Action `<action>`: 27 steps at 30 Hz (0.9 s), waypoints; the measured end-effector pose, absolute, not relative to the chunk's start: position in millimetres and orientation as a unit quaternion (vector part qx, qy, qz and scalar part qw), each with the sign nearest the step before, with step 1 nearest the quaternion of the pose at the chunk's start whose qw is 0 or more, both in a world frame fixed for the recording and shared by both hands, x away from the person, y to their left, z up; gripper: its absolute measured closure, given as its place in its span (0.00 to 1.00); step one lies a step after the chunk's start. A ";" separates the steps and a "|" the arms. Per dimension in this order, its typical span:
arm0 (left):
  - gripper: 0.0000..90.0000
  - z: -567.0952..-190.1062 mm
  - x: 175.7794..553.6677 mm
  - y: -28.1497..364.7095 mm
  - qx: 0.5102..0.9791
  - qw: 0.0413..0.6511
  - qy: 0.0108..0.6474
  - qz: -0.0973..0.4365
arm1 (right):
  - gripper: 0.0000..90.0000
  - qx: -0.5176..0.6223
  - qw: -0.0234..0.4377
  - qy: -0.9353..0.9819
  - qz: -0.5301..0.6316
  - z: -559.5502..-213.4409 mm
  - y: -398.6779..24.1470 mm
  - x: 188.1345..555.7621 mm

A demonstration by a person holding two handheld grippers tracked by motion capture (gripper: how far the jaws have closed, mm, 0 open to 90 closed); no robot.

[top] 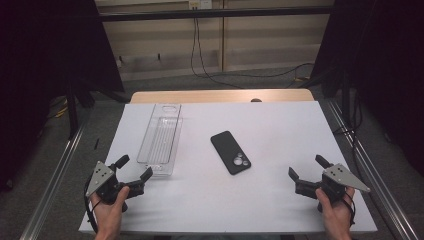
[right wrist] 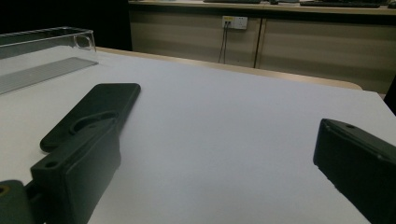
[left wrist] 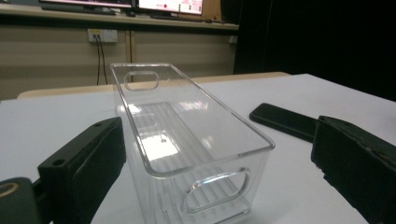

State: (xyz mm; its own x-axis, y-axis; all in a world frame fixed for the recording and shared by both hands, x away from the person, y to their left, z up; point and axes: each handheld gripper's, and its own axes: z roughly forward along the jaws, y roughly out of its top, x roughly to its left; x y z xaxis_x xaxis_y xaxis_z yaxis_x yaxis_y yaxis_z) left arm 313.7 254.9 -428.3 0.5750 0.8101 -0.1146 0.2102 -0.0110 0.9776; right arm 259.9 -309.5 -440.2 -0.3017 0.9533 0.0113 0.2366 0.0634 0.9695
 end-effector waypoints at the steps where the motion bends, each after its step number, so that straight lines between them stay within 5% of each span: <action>1: 0.04 -428.3 313.7 254.9 0.664 0.589 0.384 0.255 | 0.00 0.472 0.358 0.632 0.500 -440.3 -309.4 260.0; 27: 0.04 -427.5 311.7 251.4 0.673 0.593 0.373 0.236 | 0.00 0.450 0.289 0.667 0.519 -442.1 -301.1 262.8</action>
State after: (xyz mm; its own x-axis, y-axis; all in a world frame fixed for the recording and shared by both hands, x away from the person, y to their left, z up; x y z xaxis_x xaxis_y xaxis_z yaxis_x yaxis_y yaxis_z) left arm 311.7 251.4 -427.5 0.6100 0.7825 -0.1247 0.2218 -0.0176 0.9749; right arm 262.8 -301.1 -442.1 -0.4282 0.8999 0.0825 0.2999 0.0554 0.9524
